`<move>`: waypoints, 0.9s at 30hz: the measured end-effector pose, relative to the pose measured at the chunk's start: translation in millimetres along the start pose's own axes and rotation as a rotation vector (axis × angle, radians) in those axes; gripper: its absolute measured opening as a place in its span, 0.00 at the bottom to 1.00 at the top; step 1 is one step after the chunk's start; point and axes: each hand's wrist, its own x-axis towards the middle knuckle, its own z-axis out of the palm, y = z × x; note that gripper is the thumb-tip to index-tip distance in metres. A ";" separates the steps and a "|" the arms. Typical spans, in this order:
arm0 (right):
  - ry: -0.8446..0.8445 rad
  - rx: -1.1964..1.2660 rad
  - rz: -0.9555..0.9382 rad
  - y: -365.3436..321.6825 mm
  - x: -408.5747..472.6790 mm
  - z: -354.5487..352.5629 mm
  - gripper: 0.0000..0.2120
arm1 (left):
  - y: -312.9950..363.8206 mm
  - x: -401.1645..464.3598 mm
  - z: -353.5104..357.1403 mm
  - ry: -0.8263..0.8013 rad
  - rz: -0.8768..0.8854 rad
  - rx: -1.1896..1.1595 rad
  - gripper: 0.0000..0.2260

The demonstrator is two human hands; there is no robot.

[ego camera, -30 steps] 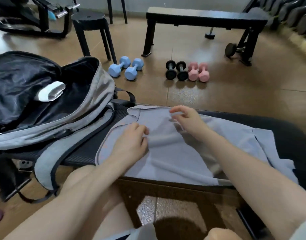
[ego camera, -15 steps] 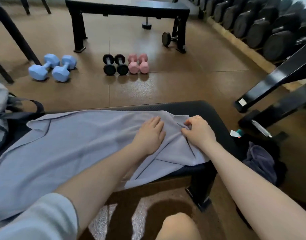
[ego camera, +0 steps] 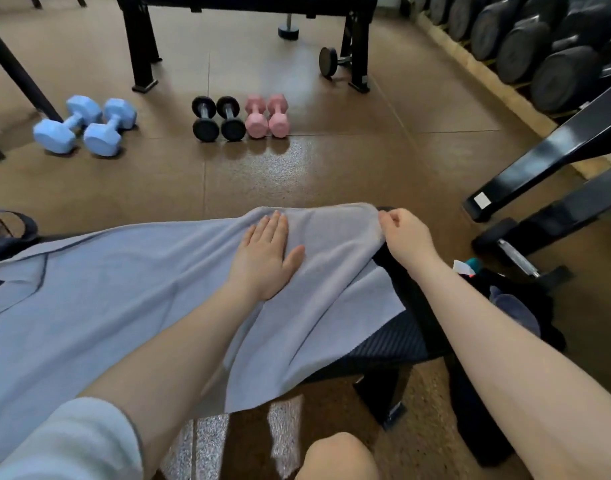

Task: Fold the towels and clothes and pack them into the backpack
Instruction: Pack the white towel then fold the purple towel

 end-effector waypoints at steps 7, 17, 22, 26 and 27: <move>-0.207 -0.008 -0.055 22.0 -86.1 -2.8 0.28 | 10.8 -65.8 -9.6 0.029 0.334 -0.021 0.34; -0.043 -0.499 0.217 39.4 -145.6 -21.4 0.06 | 6.0 -115.7 2.1 -0.229 0.485 0.149 0.39; 0.084 -0.816 0.148 27.1 -169.3 -13.0 0.14 | 9.3 -139.5 -5.4 -0.253 0.551 0.070 0.40; 0.075 -0.588 -0.282 -25.6 -165.3 37.8 0.12 | -24.7 -158.7 -27.1 -0.144 0.393 -0.039 0.36; 0.006 -0.504 -0.385 -43.1 -161.9 57.2 0.10 | -39.6 -164.7 -34.0 -0.119 0.342 -0.038 0.32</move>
